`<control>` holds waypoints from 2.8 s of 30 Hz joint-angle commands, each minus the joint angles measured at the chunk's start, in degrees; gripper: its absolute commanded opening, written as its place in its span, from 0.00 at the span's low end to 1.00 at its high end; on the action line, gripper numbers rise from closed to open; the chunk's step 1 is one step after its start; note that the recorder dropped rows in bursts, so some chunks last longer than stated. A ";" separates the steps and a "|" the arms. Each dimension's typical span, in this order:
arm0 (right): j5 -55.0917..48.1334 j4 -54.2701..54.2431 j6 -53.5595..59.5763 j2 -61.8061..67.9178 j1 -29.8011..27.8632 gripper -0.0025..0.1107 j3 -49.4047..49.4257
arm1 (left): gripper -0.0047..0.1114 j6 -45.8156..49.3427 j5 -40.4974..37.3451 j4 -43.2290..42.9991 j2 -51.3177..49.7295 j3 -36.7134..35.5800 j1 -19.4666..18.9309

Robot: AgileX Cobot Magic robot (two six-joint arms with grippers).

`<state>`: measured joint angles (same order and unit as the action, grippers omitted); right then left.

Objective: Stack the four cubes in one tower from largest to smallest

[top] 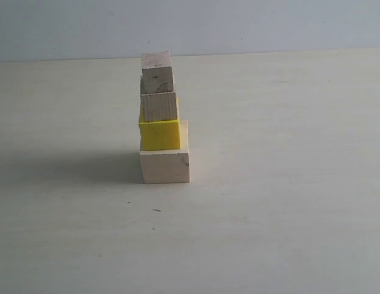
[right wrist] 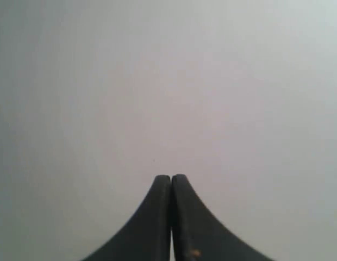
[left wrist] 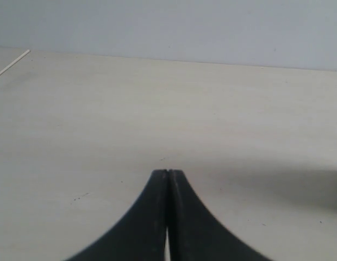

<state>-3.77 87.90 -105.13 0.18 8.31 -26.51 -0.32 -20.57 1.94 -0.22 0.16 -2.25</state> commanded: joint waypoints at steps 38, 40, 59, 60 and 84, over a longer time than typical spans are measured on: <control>-19.18 -65.97 76.56 -0.18 -0.30 0.02 16.08 | 0.04 -0.35 0.40 -0.25 0.22 -0.16 -0.11; -18.08 -79.08 95.97 -0.18 -0.30 0.02 17.23 | 0.04 -0.35 0.40 -0.25 0.22 -0.16 -0.11; -14.78 -91.38 108.06 -0.18 -0.84 0.02 22.05 | 0.04 -0.35 0.40 -0.25 0.22 -0.16 -0.11; -15.52 -91.38 107.98 -0.18 -1.51 0.02 22.05 | 0.04 -0.35 0.40 -0.25 0.22 -0.16 -0.11; -15.77 -90.70 104.02 -0.18 -6.92 0.02 26.51 | 0.04 -0.35 0.40 -0.25 0.22 -0.16 -0.11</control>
<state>-20.20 -3.08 -1.27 0.28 1.64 -0.25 -0.32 -20.57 1.94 -0.22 0.16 -2.25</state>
